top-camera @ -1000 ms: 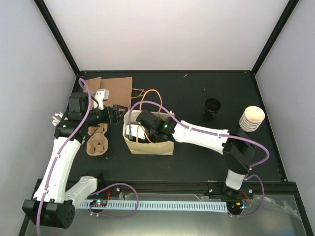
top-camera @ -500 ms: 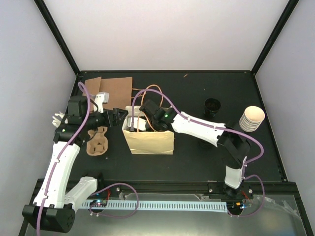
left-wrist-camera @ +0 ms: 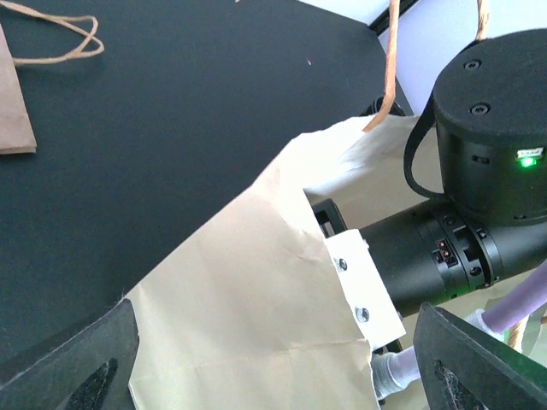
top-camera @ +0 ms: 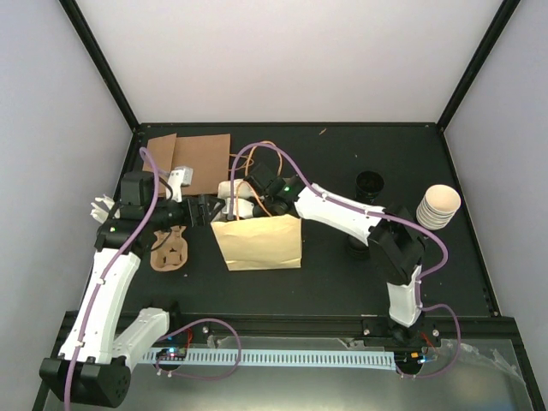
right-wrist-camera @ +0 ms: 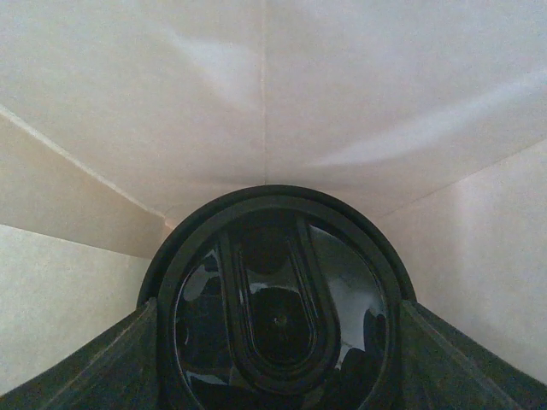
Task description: Pack the takeout coffee
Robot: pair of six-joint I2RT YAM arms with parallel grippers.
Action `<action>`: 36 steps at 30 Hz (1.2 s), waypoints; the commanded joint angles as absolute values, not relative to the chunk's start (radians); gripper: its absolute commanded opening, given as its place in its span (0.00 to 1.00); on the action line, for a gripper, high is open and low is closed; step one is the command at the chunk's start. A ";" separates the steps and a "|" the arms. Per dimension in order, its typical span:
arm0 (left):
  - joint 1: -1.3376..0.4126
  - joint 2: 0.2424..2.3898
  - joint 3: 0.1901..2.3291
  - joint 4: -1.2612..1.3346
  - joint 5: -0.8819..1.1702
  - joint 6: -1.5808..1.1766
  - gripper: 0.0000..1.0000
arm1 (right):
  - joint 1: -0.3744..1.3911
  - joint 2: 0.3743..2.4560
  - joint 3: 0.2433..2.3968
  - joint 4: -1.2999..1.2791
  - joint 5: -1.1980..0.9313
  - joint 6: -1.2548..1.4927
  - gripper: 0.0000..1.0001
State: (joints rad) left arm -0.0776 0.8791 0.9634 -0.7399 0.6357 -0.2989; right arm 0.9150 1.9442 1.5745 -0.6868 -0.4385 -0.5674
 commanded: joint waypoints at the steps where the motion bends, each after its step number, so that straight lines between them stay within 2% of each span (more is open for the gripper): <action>1: -0.074 0.861 0.950 -0.764 0.680 -0.292 0.90 | 0.944 2.064 1.497 -1.019 -0.490 -0.502 0.54; 13: -0.098 0.859 0.935 -0.740 0.699 -0.322 0.88 | 1.020 1.960 1.413 -0.946 -0.152 -0.419 0.54; 34: -0.141 0.859 0.924 -0.734 0.688 -0.343 0.87 | 1.022 2.011 1.421 -0.991 -0.075 -0.402 0.54; 36: -0.143 0.859 0.921 -0.736 0.688 -0.342 0.87 | 1.015 2.001 1.412 -0.986 -0.122 -0.410 0.55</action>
